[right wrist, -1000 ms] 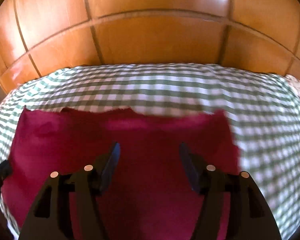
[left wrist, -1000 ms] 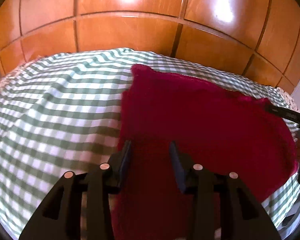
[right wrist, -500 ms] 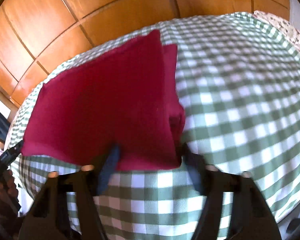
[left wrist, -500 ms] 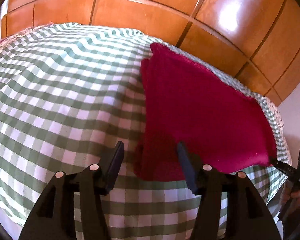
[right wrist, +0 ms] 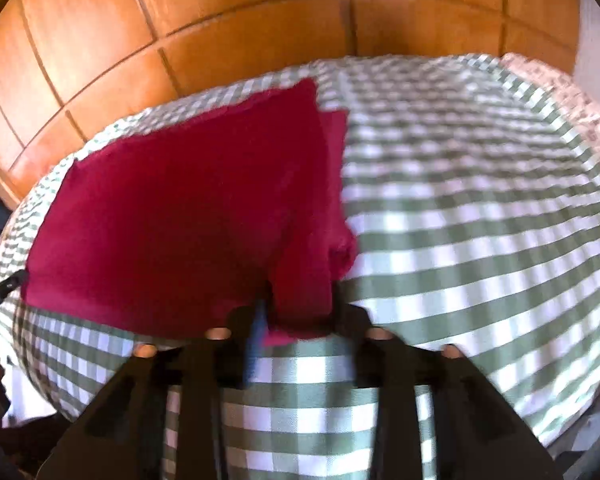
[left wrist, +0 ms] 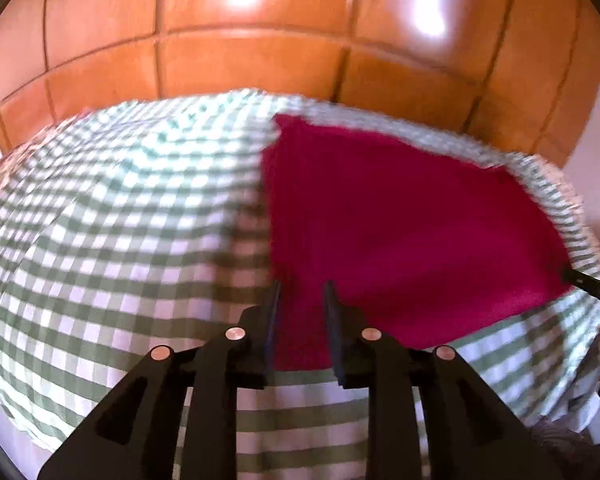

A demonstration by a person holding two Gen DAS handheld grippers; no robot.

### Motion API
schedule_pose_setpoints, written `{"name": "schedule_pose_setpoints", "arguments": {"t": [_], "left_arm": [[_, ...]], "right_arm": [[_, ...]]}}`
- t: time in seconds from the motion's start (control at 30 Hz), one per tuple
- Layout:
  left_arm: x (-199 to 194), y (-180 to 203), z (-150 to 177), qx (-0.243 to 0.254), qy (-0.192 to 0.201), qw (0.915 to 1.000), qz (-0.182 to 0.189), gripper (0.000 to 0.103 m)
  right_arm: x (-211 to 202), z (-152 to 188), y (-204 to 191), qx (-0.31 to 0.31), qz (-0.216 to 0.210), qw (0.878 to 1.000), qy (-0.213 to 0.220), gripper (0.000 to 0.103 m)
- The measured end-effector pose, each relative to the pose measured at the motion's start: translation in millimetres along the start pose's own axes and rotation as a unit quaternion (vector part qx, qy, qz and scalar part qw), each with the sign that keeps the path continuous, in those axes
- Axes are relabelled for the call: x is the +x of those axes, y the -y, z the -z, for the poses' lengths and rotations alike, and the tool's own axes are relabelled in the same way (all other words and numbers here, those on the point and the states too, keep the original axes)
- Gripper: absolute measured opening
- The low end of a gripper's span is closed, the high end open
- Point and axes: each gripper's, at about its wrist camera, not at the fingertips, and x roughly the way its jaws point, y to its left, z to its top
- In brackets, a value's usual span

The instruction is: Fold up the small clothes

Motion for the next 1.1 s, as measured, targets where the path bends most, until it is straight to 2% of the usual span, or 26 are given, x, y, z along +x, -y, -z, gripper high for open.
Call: {"name": "schedule_pose_setpoints", "arguments": {"t": [0.07, 0.17, 0.3, 0.37, 0.4, 0.47, 0.5, 0.57, 0.6, 0.63, 0.77, 0.87, 0.9, 1.1], "left_arm": [[-6.9, 12.1, 0.2, 0.012, 0.010, 0.9996, 0.023, 0.021], [-1.0, 38.1, 5.1, 0.042, 0.002, 0.9978, 0.051, 0.021], [24.2, 57.6, 13.9, 0.055, -0.024, 0.9972, 0.045, 0.024], [39.0, 57.9, 18.8, 0.048, -0.044, 0.9975, 0.028, 0.025], [42.3, 56.3, 20.6, 0.042, -0.044, 0.9976, 0.032, 0.025], [39.6, 54.6, 21.0, 0.037, -0.042, 0.9978, 0.036, 0.025], [36.7, 53.5, 20.3, 0.035, -0.042, 0.9977, 0.039, 0.025], [26.5, 44.2, 17.7, 0.021, -0.029, 0.9980, 0.052, 0.035], [19.6, 37.5, 15.8, 0.012, -0.017, 0.9984, 0.052, 0.046], [14.5, 30.8, 12.6, 0.000, -0.007, 0.9989, 0.046, 0.048], [10.0, -11.8, -9.9, -0.062, 0.013, 0.9976, 0.028, 0.046], [21.1, -35.8, -21.1, -0.092, -0.004, 0.9956, 0.020, 0.042], [24.2, -40.2, -22.0, -0.097, -0.009, 0.9951, 0.019, 0.039], [57.6, -47.3, -65.6, -0.109, -0.016, 0.9934, 0.032, 0.039]], "right_arm": [[-21.3, -5.1, -9.1, -0.017, 0.004, 0.999, 0.033, 0.043], [-33.9, -7.7, -39.3, -0.039, -0.048, 0.997, 0.046, 0.043], [-10.6, 0.5, -100.7, -0.088, -0.111, 0.990, 0.016, 0.043], [4.0, 8.9, -123.3, -0.112, -0.113, 0.987, 0.001, 0.043], [17.7, 15.2, -133.5, -0.125, -0.102, 0.987, -0.015, 0.043], [36.0, 23.7, -134.7, -0.133, -0.084, 0.987, -0.035, 0.043], [37.2, 24.9, -131.2, -0.129, -0.088, 0.987, -0.029, 0.043], [31.6, 21.8, -128.4, -0.129, -0.095, 0.987, -0.031, 0.043], [27.8, 19.4, -126.2, -0.130, -0.099, 0.986, -0.032, 0.043], [21.9, 16.1, -122.5, -0.128, -0.103, 0.986, -0.028, 0.043], [-0.4, -0.1, -112.6, -0.109, -0.101, 0.989, 0.007, 0.044], [-1.6, -7.3, -101.4, -0.086, -0.085, 0.993, 0.018, 0.048], [-0.5, -8.5, -99.8, -0.083, -0.079, 0.993, 0.019, 0.048], [14.9, -21.6, -94.6, -0.067, -0.051, 0.996, 0.020, 0.048]]}}
